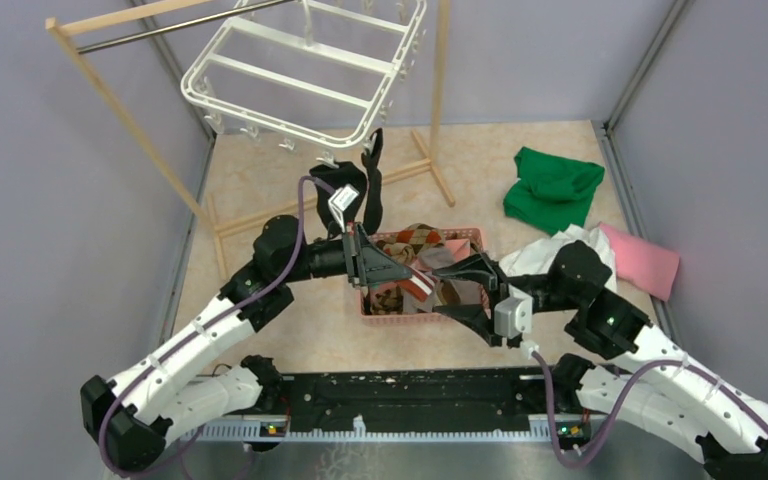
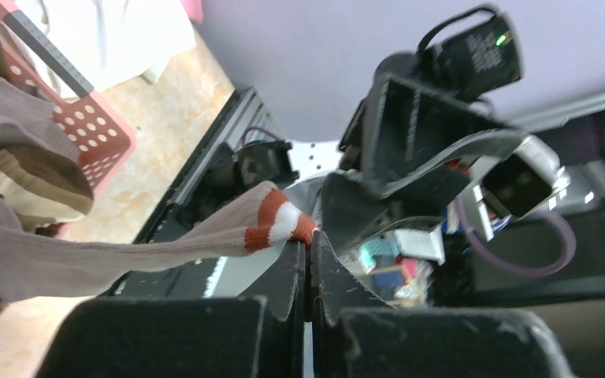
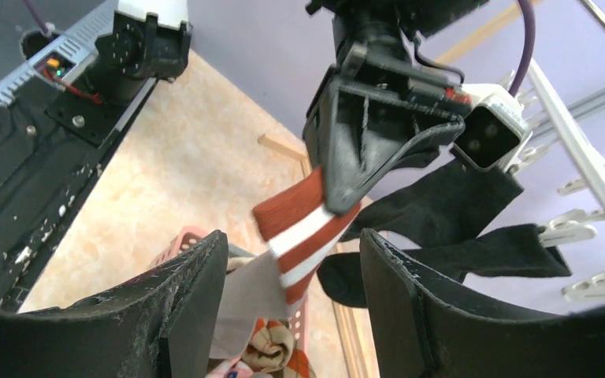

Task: Clip the socks to the hanger
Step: Adjust the sock.

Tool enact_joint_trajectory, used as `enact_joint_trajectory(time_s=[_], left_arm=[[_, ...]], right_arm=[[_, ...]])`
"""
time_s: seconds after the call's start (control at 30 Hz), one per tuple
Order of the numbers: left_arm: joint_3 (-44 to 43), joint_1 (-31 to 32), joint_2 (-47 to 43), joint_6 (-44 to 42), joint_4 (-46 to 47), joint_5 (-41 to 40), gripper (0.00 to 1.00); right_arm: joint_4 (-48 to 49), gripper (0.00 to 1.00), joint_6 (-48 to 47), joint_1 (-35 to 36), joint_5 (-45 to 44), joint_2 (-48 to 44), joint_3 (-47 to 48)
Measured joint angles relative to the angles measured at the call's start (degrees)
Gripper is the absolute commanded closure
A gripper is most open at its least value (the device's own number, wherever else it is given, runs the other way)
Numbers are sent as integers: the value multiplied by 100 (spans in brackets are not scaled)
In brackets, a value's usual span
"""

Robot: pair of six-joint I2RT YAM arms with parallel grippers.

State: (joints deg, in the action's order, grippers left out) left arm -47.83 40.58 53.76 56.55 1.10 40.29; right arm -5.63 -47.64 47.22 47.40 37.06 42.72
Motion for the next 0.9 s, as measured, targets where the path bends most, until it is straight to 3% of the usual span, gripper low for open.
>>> enact_joint_trajectory(time_s=[0.2, 0.33, 0.43, 0.57, 0.63, 0.77, 0.83, 0.9], left_arm=[[673, 0, -398, 1220, 579, -494, 100], [791, 0, -313, 1596, 660, -570, 100], [791, 0, -258, 1751, 844, -566, 100], [791, 0, -245, 1867, 986, -544, 100], [824, 0, -249, 1895, 1045, -551, 100], [1016, 0, -321, 1926, 1108, -654, 63], [1154, -2, -437, 1858, 1095, -743, 36], [1268, -7, -634, 1591, 1075, -859, 16]], right_arm=[[26, 39, -422, 413, -726, 76, -374], [297, 49, -549, 667, -1163, 258, -483], [581, 62, -619, 793, -1416, 328, -540], [807, 94, -695, 863, -1637, 363, -597], [881, 100, -680, 866, -1738, 361, -599], [920, 100, -614, 866, -1875, 363, -597], [872, 100, -487, 859, -1937, 363, -586], [730, 100, -219, 802, -1956, 369, -509]])
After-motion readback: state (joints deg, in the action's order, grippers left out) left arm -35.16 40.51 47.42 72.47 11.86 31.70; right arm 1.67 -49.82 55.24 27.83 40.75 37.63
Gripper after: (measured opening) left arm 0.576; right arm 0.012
